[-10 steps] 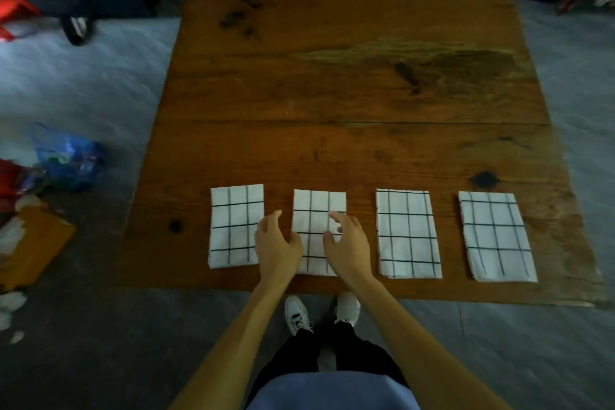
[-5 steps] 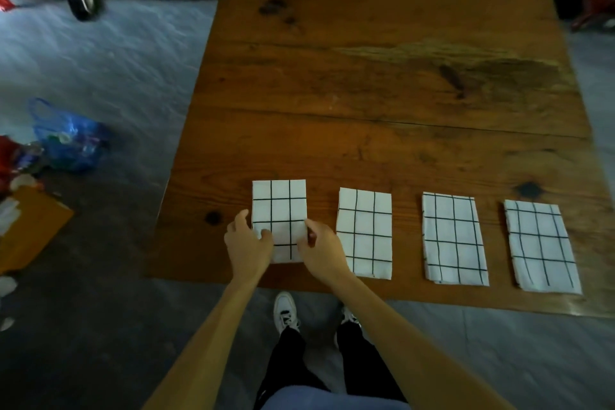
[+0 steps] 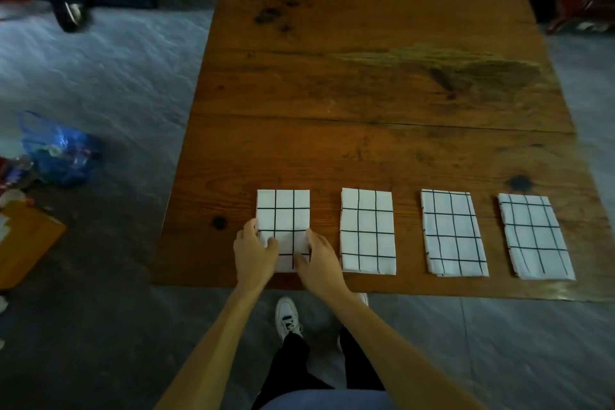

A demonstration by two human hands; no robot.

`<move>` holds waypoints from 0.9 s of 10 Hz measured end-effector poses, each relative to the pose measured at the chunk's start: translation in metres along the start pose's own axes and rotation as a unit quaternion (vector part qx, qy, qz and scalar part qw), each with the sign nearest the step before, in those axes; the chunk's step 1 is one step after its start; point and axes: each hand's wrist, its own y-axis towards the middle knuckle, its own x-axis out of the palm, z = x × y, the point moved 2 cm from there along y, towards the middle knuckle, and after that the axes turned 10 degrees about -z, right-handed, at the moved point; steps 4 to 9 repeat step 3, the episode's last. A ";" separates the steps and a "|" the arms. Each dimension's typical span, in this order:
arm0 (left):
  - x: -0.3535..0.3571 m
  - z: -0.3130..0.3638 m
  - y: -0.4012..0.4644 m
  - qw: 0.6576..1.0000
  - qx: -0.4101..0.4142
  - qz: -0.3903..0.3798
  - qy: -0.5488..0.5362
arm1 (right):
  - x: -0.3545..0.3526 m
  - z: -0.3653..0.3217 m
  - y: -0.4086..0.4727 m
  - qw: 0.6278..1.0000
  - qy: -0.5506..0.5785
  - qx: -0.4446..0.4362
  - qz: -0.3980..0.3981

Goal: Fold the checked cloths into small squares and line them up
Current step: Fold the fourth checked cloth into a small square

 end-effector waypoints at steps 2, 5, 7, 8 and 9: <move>-0.012 0.009 0.000 1.000 -0.002 -0.002 0.026 | -0.012 0.006 0.001 0.999 0.009 0.016 0.027; -0.024 0.028 -0.001 0.998 0.039 -0.003 0.040 | -0.034 -0.004 0.001 0.997 0.015 0.024 0.068; -0.024 0.028 -0.001 0.998 0.039 -0.003 0.040 | -0.034 -0.004 0.001 0.997 0.015 0.024 0.068; -0.024 0.028 -0.001 0.998 0.039 -0.003 0.040 | -0.034 -0.004 0.001 0.997 0.015 0.024 0.068; -0.024 0.028 -0.001 0.998 0.039 -0.003 0.040 | -0.034 -0.004 0.001 0.997 0.015 0.024 0.068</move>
